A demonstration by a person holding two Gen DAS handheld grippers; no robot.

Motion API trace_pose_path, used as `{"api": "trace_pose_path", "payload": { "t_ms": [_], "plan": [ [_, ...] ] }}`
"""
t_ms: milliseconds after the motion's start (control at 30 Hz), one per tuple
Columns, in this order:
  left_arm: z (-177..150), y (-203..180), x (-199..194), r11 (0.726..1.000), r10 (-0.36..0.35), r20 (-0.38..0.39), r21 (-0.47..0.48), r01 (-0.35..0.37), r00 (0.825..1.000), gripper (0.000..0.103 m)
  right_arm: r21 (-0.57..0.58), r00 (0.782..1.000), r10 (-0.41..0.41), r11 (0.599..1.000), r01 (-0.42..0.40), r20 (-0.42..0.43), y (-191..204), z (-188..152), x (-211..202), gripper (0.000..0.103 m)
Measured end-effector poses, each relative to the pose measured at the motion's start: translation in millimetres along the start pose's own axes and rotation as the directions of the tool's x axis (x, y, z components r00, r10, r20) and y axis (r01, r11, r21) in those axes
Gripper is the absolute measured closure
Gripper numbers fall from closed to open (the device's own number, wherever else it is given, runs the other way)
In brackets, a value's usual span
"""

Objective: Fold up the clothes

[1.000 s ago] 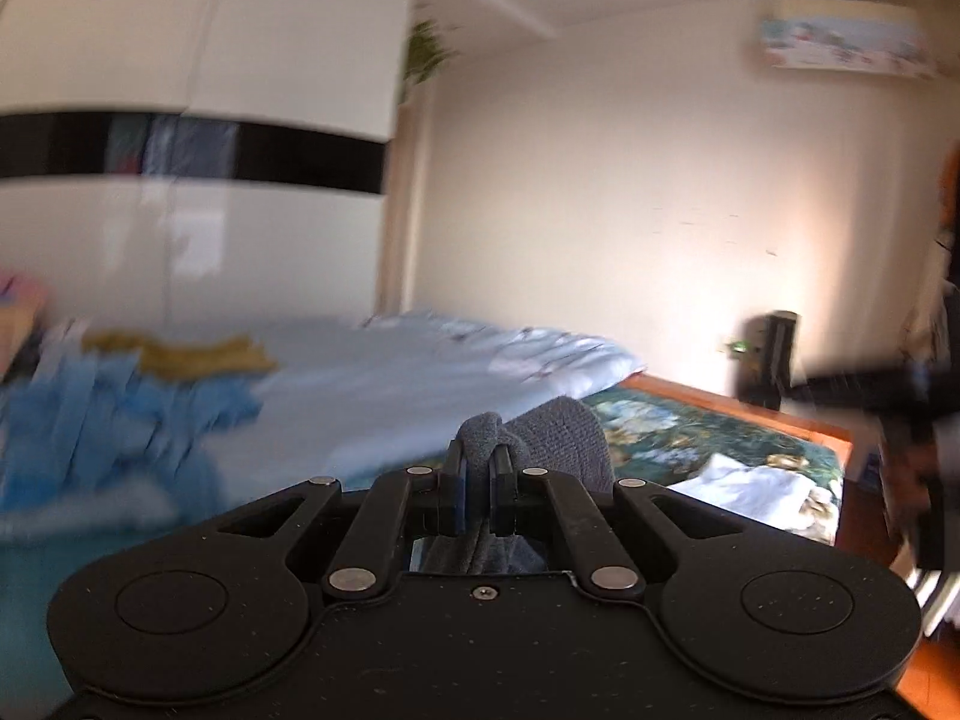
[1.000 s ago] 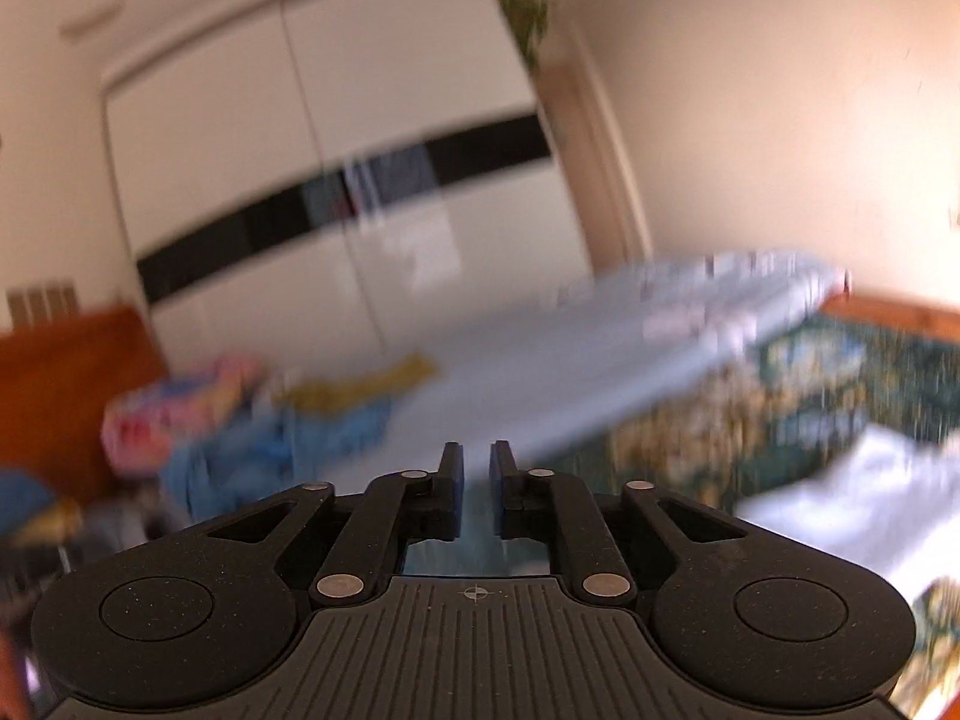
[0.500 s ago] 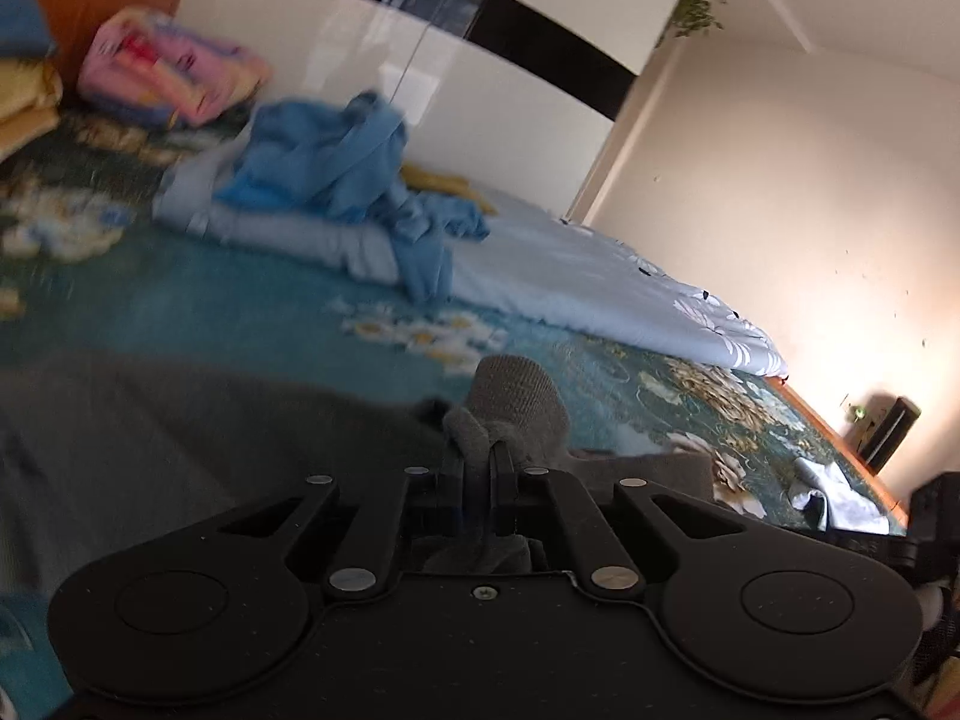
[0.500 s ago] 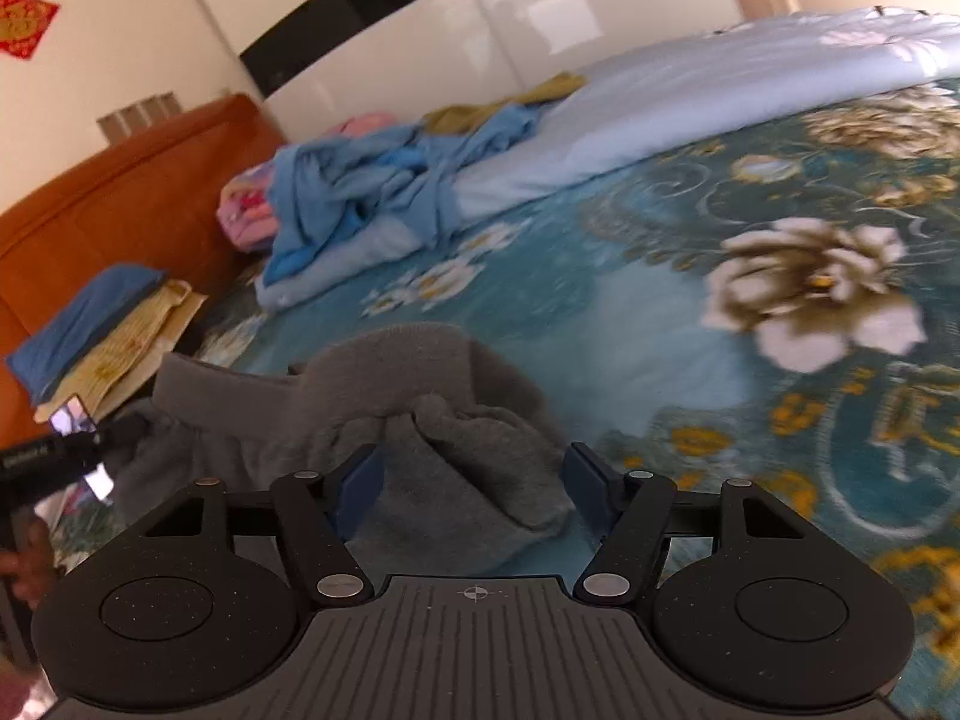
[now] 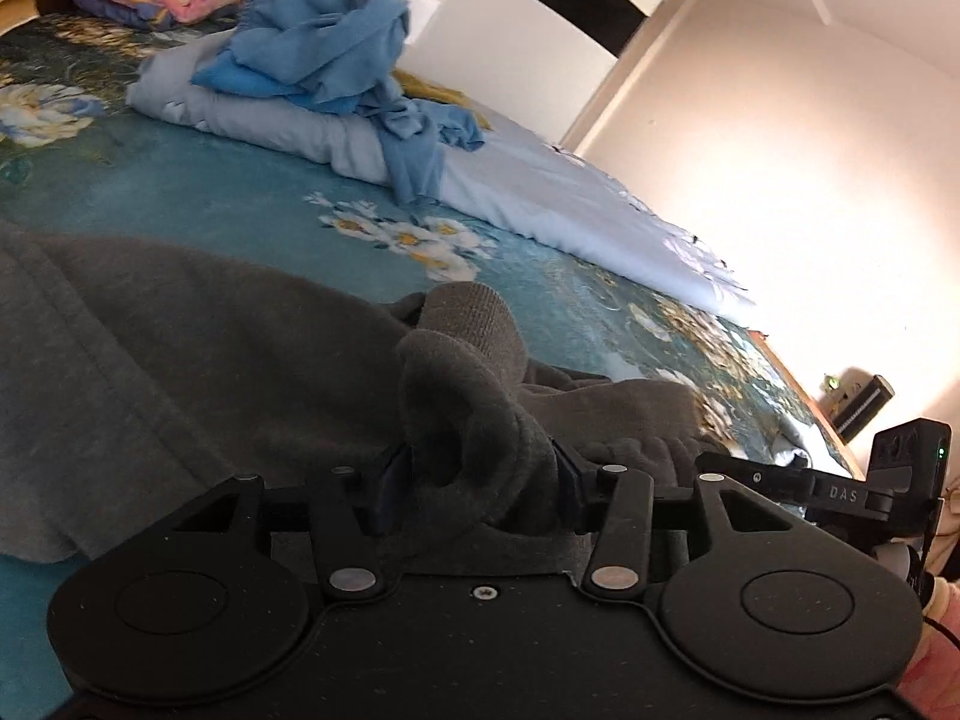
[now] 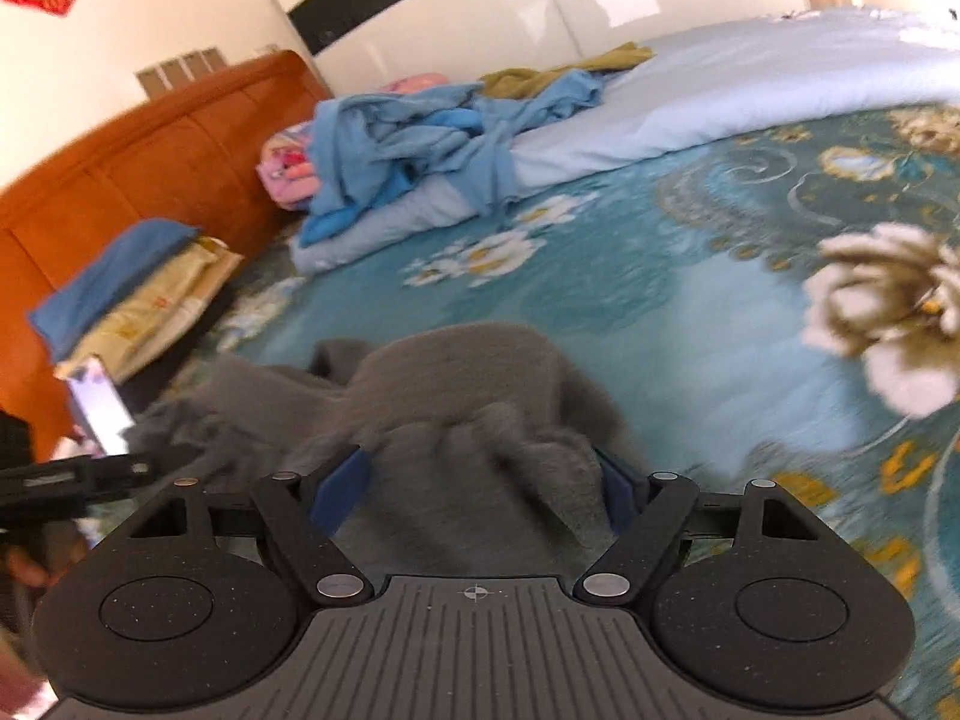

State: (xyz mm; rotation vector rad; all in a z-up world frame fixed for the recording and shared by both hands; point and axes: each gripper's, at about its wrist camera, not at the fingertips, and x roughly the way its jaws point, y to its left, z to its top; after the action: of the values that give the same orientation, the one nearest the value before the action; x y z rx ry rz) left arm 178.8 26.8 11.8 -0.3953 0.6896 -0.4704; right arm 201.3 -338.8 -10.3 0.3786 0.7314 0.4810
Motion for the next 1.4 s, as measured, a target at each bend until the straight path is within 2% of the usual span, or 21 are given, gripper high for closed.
{"api": "trace_pose_path", "payload": {
  "t_ms": [33,67,133,167,233,333,367,400,467,567,633,733,900,967,1033,1100,1167,1200,1267,1333,1400],
  "plan": [
    [0,-2,0,1.000,-0.008,-0.003,0.010,0.008,1.000,0.056,0.011,1.000,0.020,1.000,-0.020,0.013,3,-4,-3,0.031],
    [0,-3,1,1.000,-0.014,-0.010,0.020,0.014,1.000,0.056,0.011,0.999,0.039,0.999,-0.039,0.023,7,-7,-5,0.039],
    [-1,-4,5,1.000,-0.014,-0.027,0.027,0.015,1.000,0.056,-0.009,0.998,0.061,0.998,-0.061,0.017,13,-13,-7,0.046],
    [-2,-3,9,1.000,-0.013,-0.037,0.018,0.014,0.999,0.056,-0.019,0.999,0.051,0.999,-0.051,0.002,15,-14,-4,0.051],
    [-4,0,15,0.999,-0.029,-0.050,-0.021,0.028,0.998,0.056,-0.006,1.000,0.012,1.000,-0.013,-0.017,12,-15,1,0.054],
    [-6,1,22,0.996,-0.048,-0.060,-0.083,0.043,0.997,0.056,0.136,1.000,0.001,0.991,0.001,-0.015,-6,-13,7,0.065],
    [-7,-1,24,0.996,-0.043,-0.060,-0.086,0.037,0.997,0.058,0.173,1.000,-0.015,0.985,0.018,-0.017,-11,-12,9,0.076],
    [-8,-3,24,0.996,-0.032,-0.062,-0.086,0.026,0.998,0.064,0.182,0.998,-0.052,0.982,0.055,-0.023,-10,-12,11,0.083],
    [-8,-8,24,0.997,0.003,-0.069,-0.073,-0.008,0.998,0.080,0.163,0.994,-0.107,0.980,0.110,-0.028,0,-14,12,0.090],
    [-3,-20,15,0.998,0.018,-0.058,-0.065,-0.022,0.998,0.088,0.125,0.986,-0.167,0.978,0.166,0.000,15,-16,6,0.094],
    [5,-35,3,0.999,-0.016,-0.027,-0.043,0.015,1.000,0.089,0.163,0.983,-0.175,0.973,0.164,0.058,15,-13,-8,0.095],
    [26,-74,-17,0.991,-0.113,0.038,0.070,0.110,0.993,0.089,0.224,0.966,-0.196,0.962,0.156,0.169,8,2,-38,0.096],
    [71,-165,-29,0.933,-0.287,0.090,0.250,0.258,0.954,0.089,0.239,0.895,-0.313,0.940,0.244,0.318,-3,39,-93,0.097],
    [87,-201,-25,0.906,-0.356,0.095,0.279,0.318,0.930,0.090,0.242,0.847,-0.372,0.924,0.297,0.379,-11,59,-123,0.097],
    [102,-237,-22,0.873,-0.433,0.101,0.296,0.388,0.896,0.091,0.250,0.793,-0.427,0.903,0.348,0.435,-17,84,-158,0.097],
    [122,-272,-24,0.827,-0.526,0.116,0.299,0.476,0.843,0.092,0.245,0.719,-0.482,0.876,0.416,0.501,-16,114,-201,0.097],
    [145,-303,-38,0.771,-0.618,0.158,0.315,0.553,0.770,0.092,0.227,0.636,-0.518,0.845,0.484,0.572,-6,156,-252,0.097],
    [155,-313,-46,0.750,-0.650,0.187,0.320,0.579,0.737,0.092,0.208,0.604,-0.524,0.832,0.515,0.601,3,177,-273,0.097],
    [172,-322,-60,0.727,-0.684,0.259,0.316,0.610,0.682,0.093,0.147,0.532,-0.530,0.786,0.600,0.660,31,222,-310,0.097],
    [187,-327,-73,0.707,-0.707,0.326,0.311,0.635,0.627,0.095,0.080,0.482,-0.532,0.725,0.684,0.696,62,257,-329,0.097],
    [193,-316,-79,0.708,-0.705,0.365,0.298,0.640,0.609,0.097,0.024,0.457,-0.516,0.681,0.732,0.724,88,280,-331,0.097]
  ]
}}
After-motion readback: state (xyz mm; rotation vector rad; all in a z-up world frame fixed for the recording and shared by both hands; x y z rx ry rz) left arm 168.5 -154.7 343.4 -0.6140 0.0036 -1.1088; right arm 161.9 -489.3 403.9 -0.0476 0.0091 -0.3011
